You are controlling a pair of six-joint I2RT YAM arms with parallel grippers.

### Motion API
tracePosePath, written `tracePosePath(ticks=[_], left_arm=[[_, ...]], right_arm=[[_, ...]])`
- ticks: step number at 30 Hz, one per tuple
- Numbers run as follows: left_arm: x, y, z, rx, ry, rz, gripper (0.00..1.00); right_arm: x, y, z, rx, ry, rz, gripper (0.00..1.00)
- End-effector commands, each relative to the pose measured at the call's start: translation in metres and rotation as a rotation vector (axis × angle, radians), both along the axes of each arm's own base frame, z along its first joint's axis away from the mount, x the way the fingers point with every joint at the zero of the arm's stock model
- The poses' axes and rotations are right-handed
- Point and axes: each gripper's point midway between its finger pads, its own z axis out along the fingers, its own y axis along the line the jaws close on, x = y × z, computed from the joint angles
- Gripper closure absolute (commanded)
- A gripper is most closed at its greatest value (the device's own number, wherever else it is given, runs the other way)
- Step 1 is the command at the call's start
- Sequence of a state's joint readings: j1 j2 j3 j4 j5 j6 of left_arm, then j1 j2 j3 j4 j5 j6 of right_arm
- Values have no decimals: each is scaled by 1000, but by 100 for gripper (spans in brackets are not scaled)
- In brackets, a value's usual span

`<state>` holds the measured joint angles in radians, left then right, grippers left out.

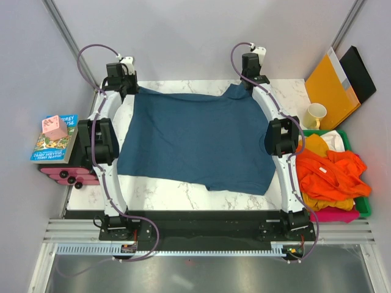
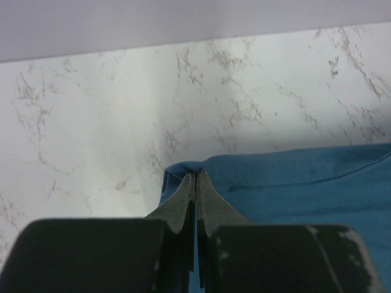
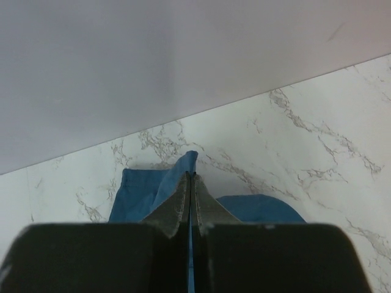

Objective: Fold and stack the t-shirts
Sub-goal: Flatten the tshirt out, then fold the tshirt

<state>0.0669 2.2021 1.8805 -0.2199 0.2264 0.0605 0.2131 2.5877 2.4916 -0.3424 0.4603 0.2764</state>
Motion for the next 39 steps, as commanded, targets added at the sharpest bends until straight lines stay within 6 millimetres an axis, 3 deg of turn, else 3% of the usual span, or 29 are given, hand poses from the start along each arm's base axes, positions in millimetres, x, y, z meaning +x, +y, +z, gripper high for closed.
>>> tracePosePath(ticks=[1, 2, 3, 5, 6, 12, 16, 17, 18, 21, 23, 24, 25, 26, 27, 28, 29, 30, 32, 39], left_arm=[[37, 19, 17, 41, -84, 53, 98], [42, 20, 18, 40, -86, 60, 98], [51, 23, 32, 45, -118, 75, 98], [57, 24, 24, 36, -103, 86, 98], [61, 25, 33, 37, -127, 91, 98], [71, 30, 40, 55, -156, 109, 98], [63, 32, 40, 60, -134, 114, 98], [58, 34, 32, 58, -112, 116, 98], [55, 32, 39, 56, -120, 112, 98], [46, 36, 32, 66, -99, 111, 98], [41, 36, 33, 78, -98, 108, 98], [40, 38, 33, 82, -96, 110, 98], [39, 41, 37, 85, -102, 117, 98], [38, 41, 34, 87, -95, 116, 98], [37, 43, 34, 88, -93, 122, 98], [36, 44, 35, 90, -93, 120, 98], [33, 44, 30, 93, -81, 120, 98], [32, 44, 30, 93, -78, 120, 98], [29, 45, 25, 99, -68, 119, 98], [24, 57, 16, 117, -43, 135, 98]], right_arm=[[16, -4, 21, 39, -109, -25, 100], [18, -8, 18, 36, -109, -37, 100], [18, -10, 18, 38, -113, -44, 100], [19, -13, 22, 41, -124, -54, 100], [19, -12, 26, 44, -134, -54, 100], [9, -2, 67, 34, -204, -42, 100], [-17, 7, 86, 18, -200, -51, 100], [-23, 7, 88, 18, -199, -58, 100], [-29, 8, 89, 16, -195, -59, 100], [-55, 19, 93, 15, -207, -47, 100], [-74, 27, 90, 20, -197, -38, 100], [-83, 28, 74, 9, -159, -39, 100], [-89, 36, 86, 24, -193, -31, 100], [-94, 38, 83, 33, -190, -34, 100], [-103, 39, 67, 25, -156, -31, 100], [-110, 44, 74, 33, -171, -28, 100], [-115, 45, 68, 35, -160, -29, 100], [-123, 45, 54, 31, -130, -32, 100], [-134, 45, 49, 36, -121, -41, 100], [-178, 35, 2, 61, -16, -85, 100]])
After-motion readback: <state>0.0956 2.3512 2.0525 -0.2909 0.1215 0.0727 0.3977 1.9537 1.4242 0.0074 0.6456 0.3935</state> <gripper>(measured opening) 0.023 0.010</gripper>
